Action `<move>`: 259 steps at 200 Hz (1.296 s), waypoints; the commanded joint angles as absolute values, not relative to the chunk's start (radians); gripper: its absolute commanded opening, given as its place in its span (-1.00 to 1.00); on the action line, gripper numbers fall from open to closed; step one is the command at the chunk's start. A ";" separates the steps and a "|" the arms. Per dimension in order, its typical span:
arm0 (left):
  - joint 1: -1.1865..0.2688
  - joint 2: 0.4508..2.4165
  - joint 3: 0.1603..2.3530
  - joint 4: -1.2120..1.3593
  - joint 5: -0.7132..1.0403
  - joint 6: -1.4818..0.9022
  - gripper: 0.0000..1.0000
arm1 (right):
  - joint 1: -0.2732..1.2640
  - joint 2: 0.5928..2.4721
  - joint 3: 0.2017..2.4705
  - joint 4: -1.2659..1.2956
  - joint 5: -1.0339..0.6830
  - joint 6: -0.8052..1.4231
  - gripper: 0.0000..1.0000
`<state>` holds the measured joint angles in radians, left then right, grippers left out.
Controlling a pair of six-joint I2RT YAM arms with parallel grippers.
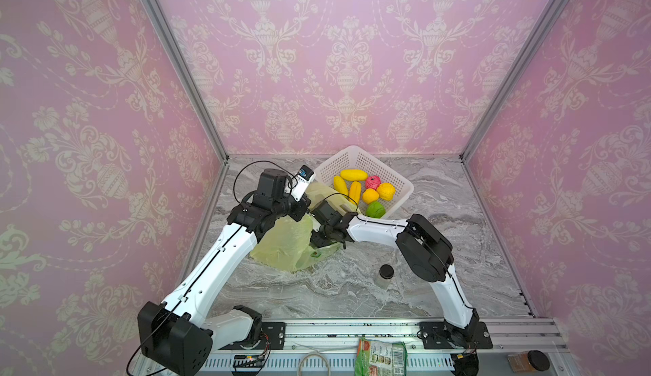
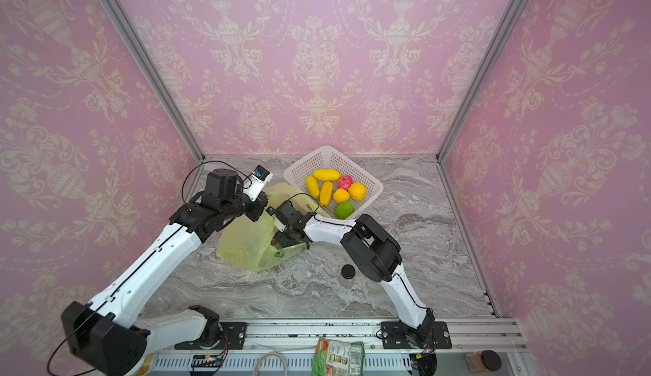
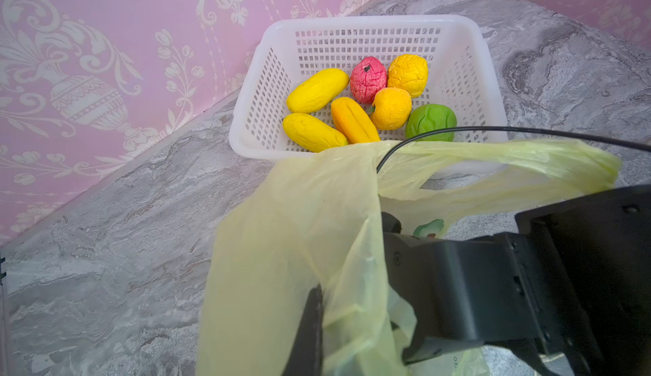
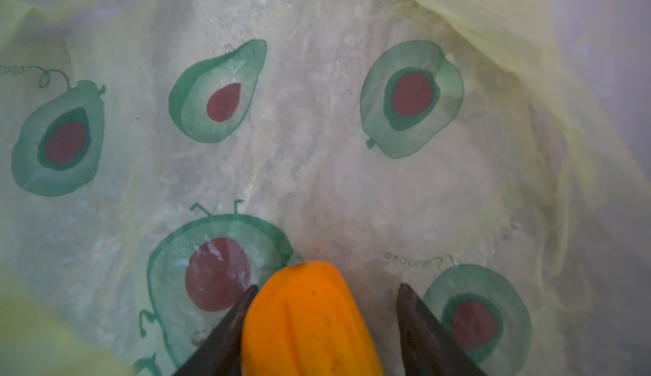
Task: Untie the knot of the plastic bag and take out the fruit
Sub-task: 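Lift the orange-green fruit out of the bag with the right gripper, then lower the orange-green fruit into the basket and open the right gripper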
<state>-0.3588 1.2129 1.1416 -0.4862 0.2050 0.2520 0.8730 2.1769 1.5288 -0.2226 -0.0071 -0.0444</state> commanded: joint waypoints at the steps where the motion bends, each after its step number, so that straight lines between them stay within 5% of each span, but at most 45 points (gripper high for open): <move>1: -0.350 1.204 1.141 -0.483 0.231 0.247 -1.00 | 0.876 2.072 1.479 -0.221 0.000 -0.012 0.09; 38: -0.350 1.206 1.143 -0.486 0.233 0.249 -1.00 | 0.872 1.985 1.447 -0.230 0.023 0.014 -0.39; 101: -0.350 1.207 1.144 -0.488 0.239 0.247 -1.00 | 0.855 1.863 1.341 -0.180 0.015 0.069 -0.68; 208: -0.341 1.215 1.148 -0.493 0.200 0.245 -1.00 | 0.830 1.376 1.079 0.038 -0.018 0.113 -0.79; 259: -0.297 1.204 1.139 -0.469 0.144 0.221 -1.00 | 0.591 1.181 0.912 0.122 0.010 0.246 -0.78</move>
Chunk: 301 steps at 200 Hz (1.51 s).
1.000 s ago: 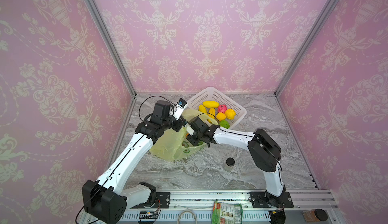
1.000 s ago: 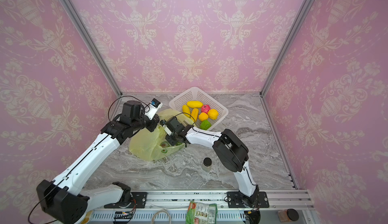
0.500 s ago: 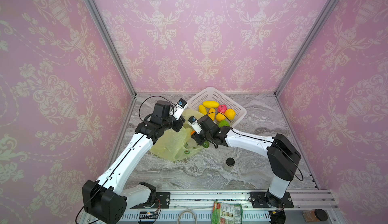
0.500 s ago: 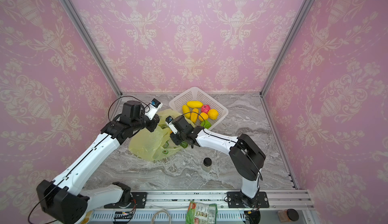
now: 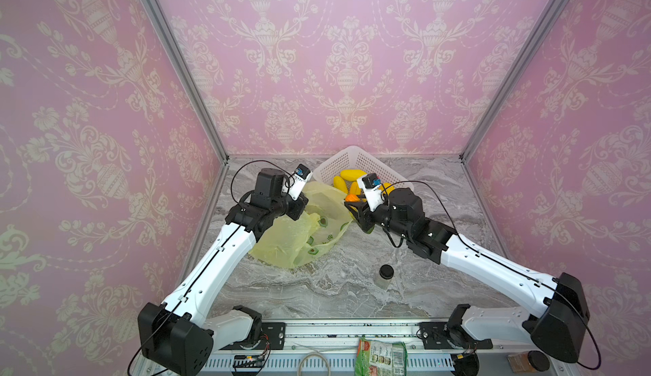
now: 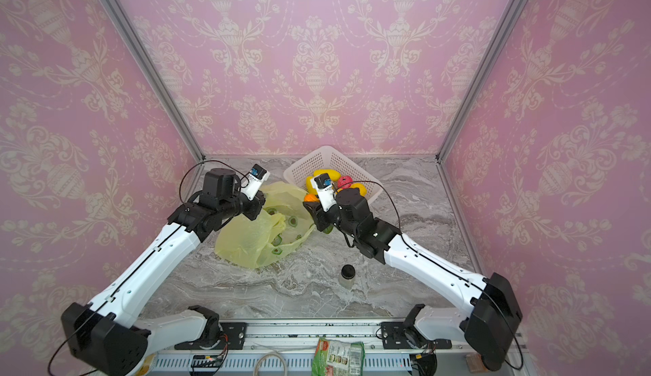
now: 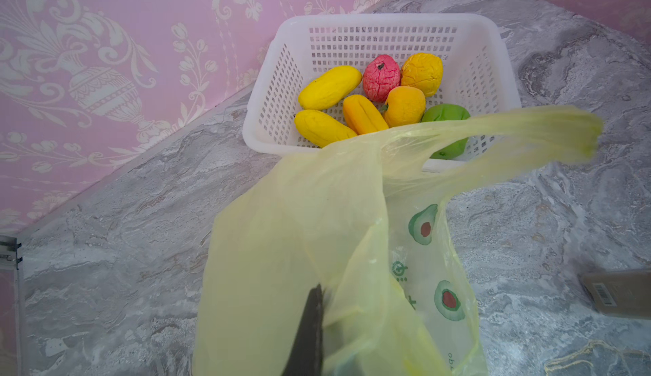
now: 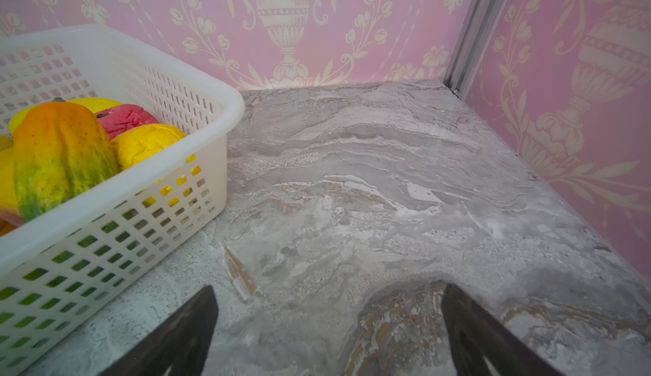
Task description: Untie the knot of the plastic bag and take out the fruit
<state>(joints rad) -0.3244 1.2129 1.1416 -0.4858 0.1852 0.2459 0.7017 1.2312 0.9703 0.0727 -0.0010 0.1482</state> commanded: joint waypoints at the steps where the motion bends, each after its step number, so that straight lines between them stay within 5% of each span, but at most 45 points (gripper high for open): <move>1: -0.296 1.203 1.138 -0.468 0.144 0.219 -1.00 | 0.585 1.179 0.910 0.122 0.011 0.248 -0.78; 67: -0.255 1.170 1.106 -0.405 0.172 0.197 -1.00 | 0.308 1.434 0.982 0.043 -0.032 0.359 -0.83; 136: -0.247 1.154 1.101 -0.399 0.178 0.201 -1.00 | 0.267 1.813 1.274 -0.010 -0.030 0.393 -0.87; 218: -0.224 1.140 1.101 -0.387 0.168 0.202 -1.00 | 0.239 1.962 1.445 -0.114 0.033 0.511 -0.71; 301: -0.189 1.150 1.236 -0.259 0.102 0.135 -1.00 | 0.239 1.956 1.486 -0.133 0.038 0.518 0.49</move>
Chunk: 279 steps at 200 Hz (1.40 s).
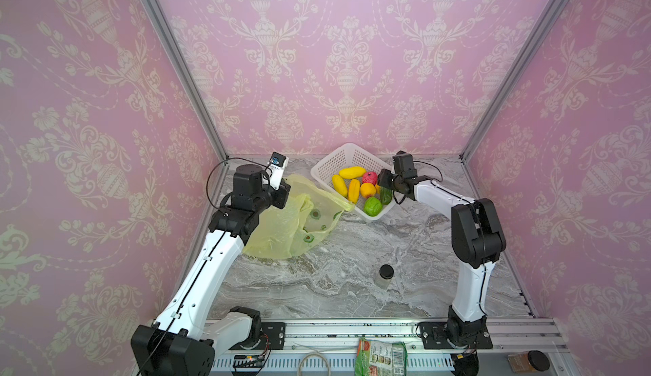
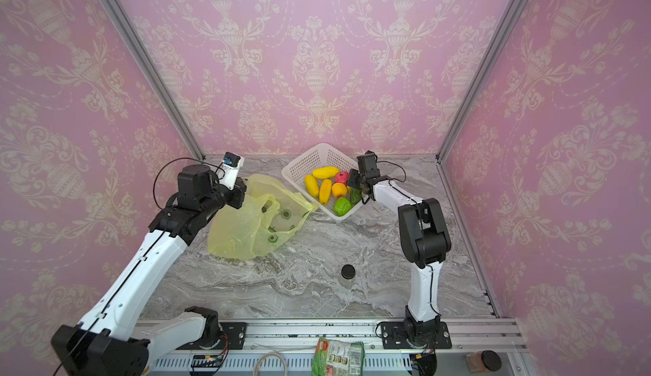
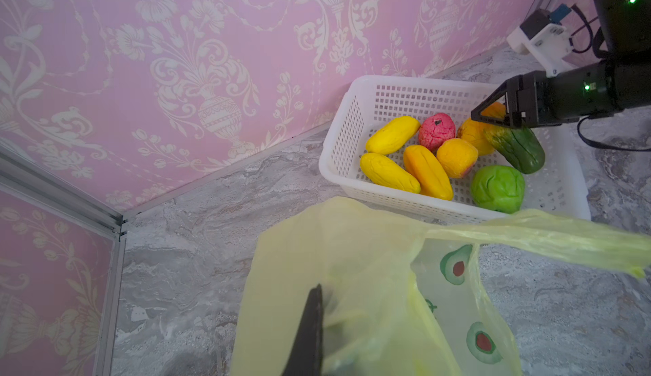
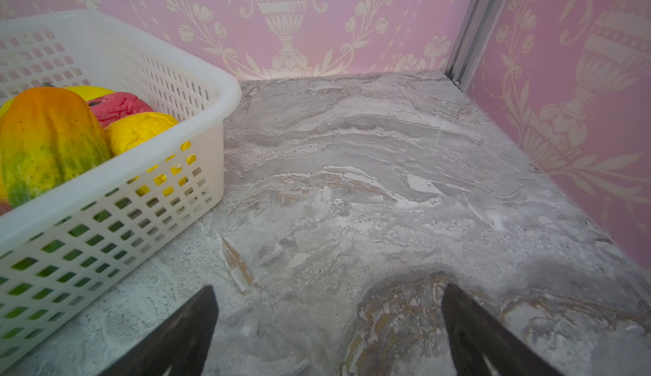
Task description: Untie the knot of the plastic bag and take out the fruit
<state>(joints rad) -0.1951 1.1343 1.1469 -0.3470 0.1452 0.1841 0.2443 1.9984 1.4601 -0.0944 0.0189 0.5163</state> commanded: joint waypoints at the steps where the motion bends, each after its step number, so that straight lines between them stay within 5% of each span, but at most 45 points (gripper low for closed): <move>1: -0.189 1.152 1.240 -0.257 0.100 0.136 -1.00 | 0.240 1.953 1.485 -0.134 0.038 0.518 0.51; 64: -0.189 1.407 1.399 -0.180 0.003 0.226 -1.00 | 0.228 1.661 1.308 -0.103 0.100 0.506 0.79; 124: -0.189 1.517 1.381 -0.135 0.140 0.197 -0.93 | 0.146 1.357 1.037 -0.036 0.119 0.543 1.00; 133: -0.189 1.525 1.385 -0.145 0.151 0.189 -0.66 | 0.138 1.323 1.008 -0.028 0.137 0.551 0.99; 147: -0.189 1.518 1.378 -0.145 0.155 0.183 0.26 | 0.127 1.272 0.961 -0.011 0.168 0.565 1.00; 161: -0.189 1.497 1.369 -0.149 0.135 0.169 0.97 | 0.116 1.216 0.911 0.014 0.167 0.575 1.00; 222: -0.189 1.209 1.295 -0.229 0.148 0.005 0.99 | 0.107 1.039 0.770 0.115 0.133 0.543 1.00; 279: -0.186 0.807 0.950 -0.191 -0.097 -0.153 0.99 | 0.102 0.852 0.525 0.256 0.222 0.314 1.00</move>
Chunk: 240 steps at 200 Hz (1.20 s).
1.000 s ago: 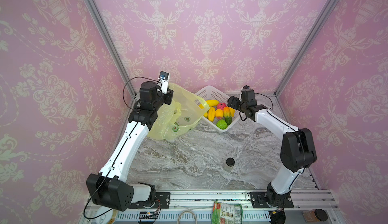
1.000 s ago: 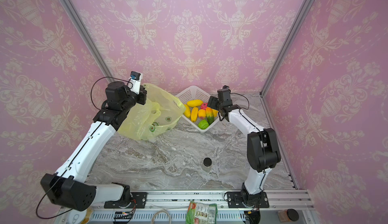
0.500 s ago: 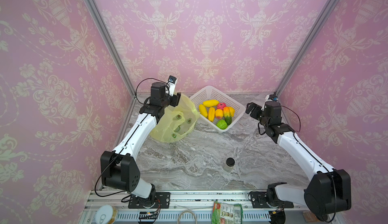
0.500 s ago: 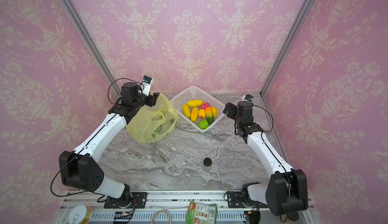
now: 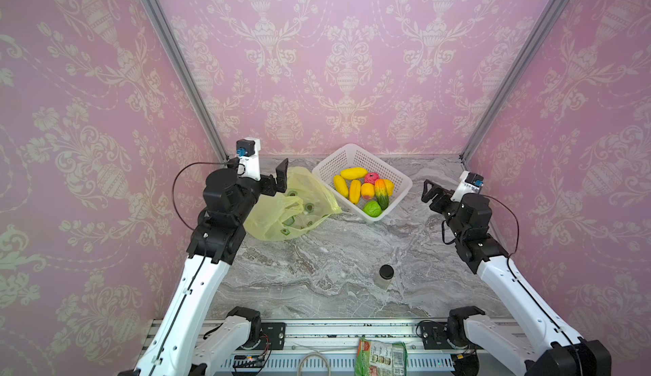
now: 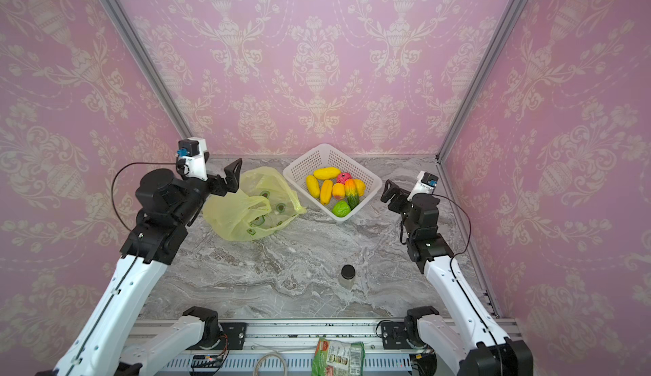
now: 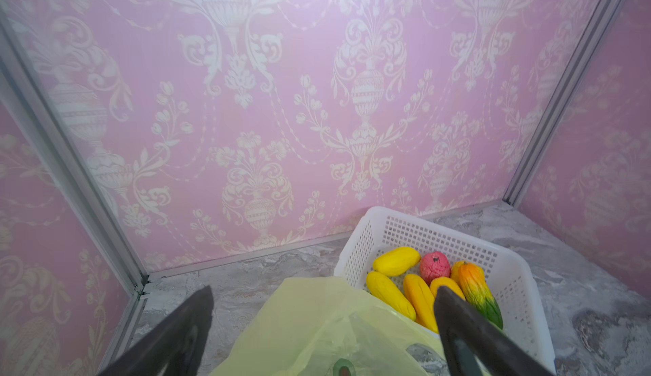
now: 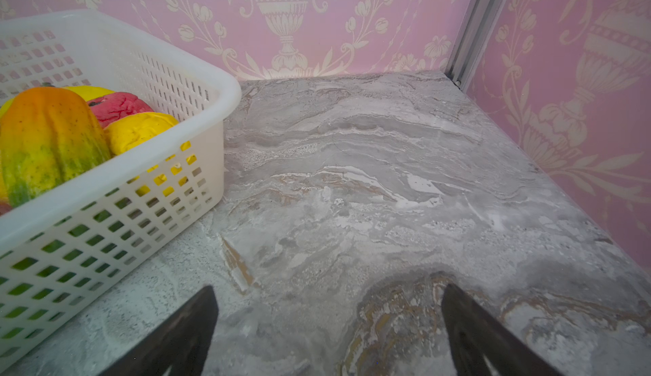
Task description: Untie the knot of the plastic bag and take out the fruit
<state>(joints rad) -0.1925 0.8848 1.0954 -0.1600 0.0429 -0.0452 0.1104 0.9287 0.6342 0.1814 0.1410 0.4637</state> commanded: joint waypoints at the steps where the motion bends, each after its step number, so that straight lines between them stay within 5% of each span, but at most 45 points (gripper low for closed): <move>1: -0.186 0.799 0.941 -0.190 -0.104 -0.155 0.99 | 0.102 0.852 0.525 0.256 0.222 0.314 1.00; 58: -0.186 0.531 0.391 -0.113 -0.386 -0.209 0.99 | 0.101 0.756 0.135 0.475 0.355 0.177 1.00; 140: -0.181 0.514 0.062 0.285 -0.446 -0.059 0.99 | 0.101 1.156 0.154 0.880 0.388 0.100 1.00; 186: -0.150 0.891 0.018 0.792 -0.403 0.065 0.99 | 0.083 1.570 0.232 1.232 0.232 0.027 1.00; 218: -0.143 1.330 0.250 0.835 -0.304 0.145 0.99 | 0.058 1.551 0.276 1.122 0.223 0.058 1.00; 240: -0.147 1.457 0.322 0.893 -0.238 0.161 0.99 | 0.060 1.550 0.278 1.117 0.221 0.055 1.00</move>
<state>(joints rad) -0.1471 1.3693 0.2543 0.7399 -0.3389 0.0917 0.0624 1.5558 0.2630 1.0882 0.2489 0.0738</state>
